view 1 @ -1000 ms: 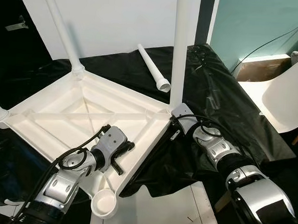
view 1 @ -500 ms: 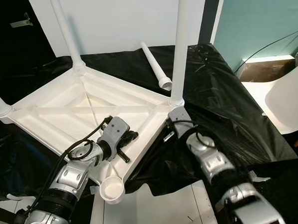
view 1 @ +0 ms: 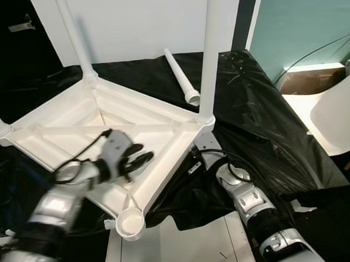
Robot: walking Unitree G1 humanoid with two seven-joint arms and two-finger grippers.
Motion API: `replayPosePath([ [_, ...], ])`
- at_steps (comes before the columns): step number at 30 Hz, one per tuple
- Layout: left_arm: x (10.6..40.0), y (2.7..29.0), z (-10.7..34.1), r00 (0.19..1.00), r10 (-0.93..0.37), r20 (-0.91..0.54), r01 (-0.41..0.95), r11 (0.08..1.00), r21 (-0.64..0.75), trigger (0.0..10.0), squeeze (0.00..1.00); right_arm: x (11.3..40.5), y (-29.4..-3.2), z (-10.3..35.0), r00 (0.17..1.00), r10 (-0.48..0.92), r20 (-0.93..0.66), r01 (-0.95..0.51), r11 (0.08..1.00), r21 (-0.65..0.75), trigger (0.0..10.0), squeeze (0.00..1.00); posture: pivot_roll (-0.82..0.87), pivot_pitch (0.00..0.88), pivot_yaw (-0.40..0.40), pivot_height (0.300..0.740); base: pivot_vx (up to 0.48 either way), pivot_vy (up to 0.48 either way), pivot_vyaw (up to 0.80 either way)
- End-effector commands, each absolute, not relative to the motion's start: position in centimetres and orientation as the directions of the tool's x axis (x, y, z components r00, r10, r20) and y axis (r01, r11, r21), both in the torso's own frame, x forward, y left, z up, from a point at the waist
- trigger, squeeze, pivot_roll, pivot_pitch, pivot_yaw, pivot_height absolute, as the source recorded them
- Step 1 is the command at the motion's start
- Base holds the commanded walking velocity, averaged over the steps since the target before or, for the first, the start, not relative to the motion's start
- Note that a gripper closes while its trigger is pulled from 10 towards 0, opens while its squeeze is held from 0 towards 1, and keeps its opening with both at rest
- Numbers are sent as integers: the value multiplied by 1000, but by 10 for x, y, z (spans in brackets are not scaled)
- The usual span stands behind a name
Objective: Building children table
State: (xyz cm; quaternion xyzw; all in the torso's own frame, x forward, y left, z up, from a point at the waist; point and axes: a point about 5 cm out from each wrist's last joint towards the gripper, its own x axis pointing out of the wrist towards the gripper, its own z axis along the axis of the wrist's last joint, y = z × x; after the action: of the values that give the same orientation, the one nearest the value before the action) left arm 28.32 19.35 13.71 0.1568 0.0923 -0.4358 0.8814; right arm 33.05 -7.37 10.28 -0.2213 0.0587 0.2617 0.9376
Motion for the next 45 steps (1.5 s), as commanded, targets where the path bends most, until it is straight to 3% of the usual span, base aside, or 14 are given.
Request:
replayPosePath([
  [1,280,194,135,567,-761,-315,822,544,165,10000,0,329,-73,101,851,467,-241,-525,761,-382,10000,0,-85,0,75,740,0,0,0],
  [2,271,207,135,506,-790,-345,858,504,103,10000,0,327,-72,99,849,468,-246,-528,759,-380,10000,0,-86,0,78,740,0,0,0],
  [10,262,218,136,374,-839,-396,920,391,40,10000,71,324,-71,98,847,467,-254,-532,759,-376,10000,0,-94,0,83,740,0,0,0],
  [13,263,220,135,355,-838,-414,926,375,35,10000,129,324,-71,98,848,465,-256,-530,761,-375,10000,0,-97,0,83,740,0,0,0],
  [14,264,222,138,345,-841,-417,931,365,33,10000,286,324,-71,98,848,463,-256,-529,762,-374,10000,0,-101,0,83,740,0,0,0],
  [22,268,237,140,316,-808,-496,940,339,48,10000,349,324,-72,98,851,458,-258,-525,765,-372,10000,0,-106,0,86,740,0,0,0],
  [23,270,242,139,315,-788,-529,940,337,57,10000,831,324,-71,98,851,458,-258,-525,766,-370,10000,0,-108,0,87,740,0,0,0],
  [24,272,246,139,310,-778,-547,941,334,58,10000,1000,324,-71,98,851,458,-258,-525,767,-368,10000,0,-108,0,87,740,0,0,0],
  [37,271,258,144,209,-758,-617,967,254,15,10000,1000,323,-67,99,849,462,-257,-528,769,-362,10000,0,-109,0,87,740,0,0,0],
  [38,271,260,146,197,-757,-623,970,245,10,10000,569,323,-67,98,849,461,-258,-527,769,-362,10000,0,-109,0,87,740,0,0,0],
  [40,271,260,146,197,-757,-623,970,245,10,10000,569,323,-67,98,849,461,-258,-527,769,-362,10000,0,-109,0,87,740,0,0,0],
  [41,271,262,147,184,-755,-629,972,234,3,10000,184,322,-67,98,849,460,-260,-527,769,-362,10000,0,-109,0,86,740,0,0,0],
  [42,270,264,148,161,-760,-630,976,218,-13,10000,0,322,-68,98,849,459,-262,-528,768,-363,10000,0,-109,0,85,740,0,0,0],
  [45,269,263,147,133,-762,-634,980,196,-29,10000,0,322,-68,98,849,459,-263,-528,768,-363,10000,0,-110,0,85,740,0,0,0],
])
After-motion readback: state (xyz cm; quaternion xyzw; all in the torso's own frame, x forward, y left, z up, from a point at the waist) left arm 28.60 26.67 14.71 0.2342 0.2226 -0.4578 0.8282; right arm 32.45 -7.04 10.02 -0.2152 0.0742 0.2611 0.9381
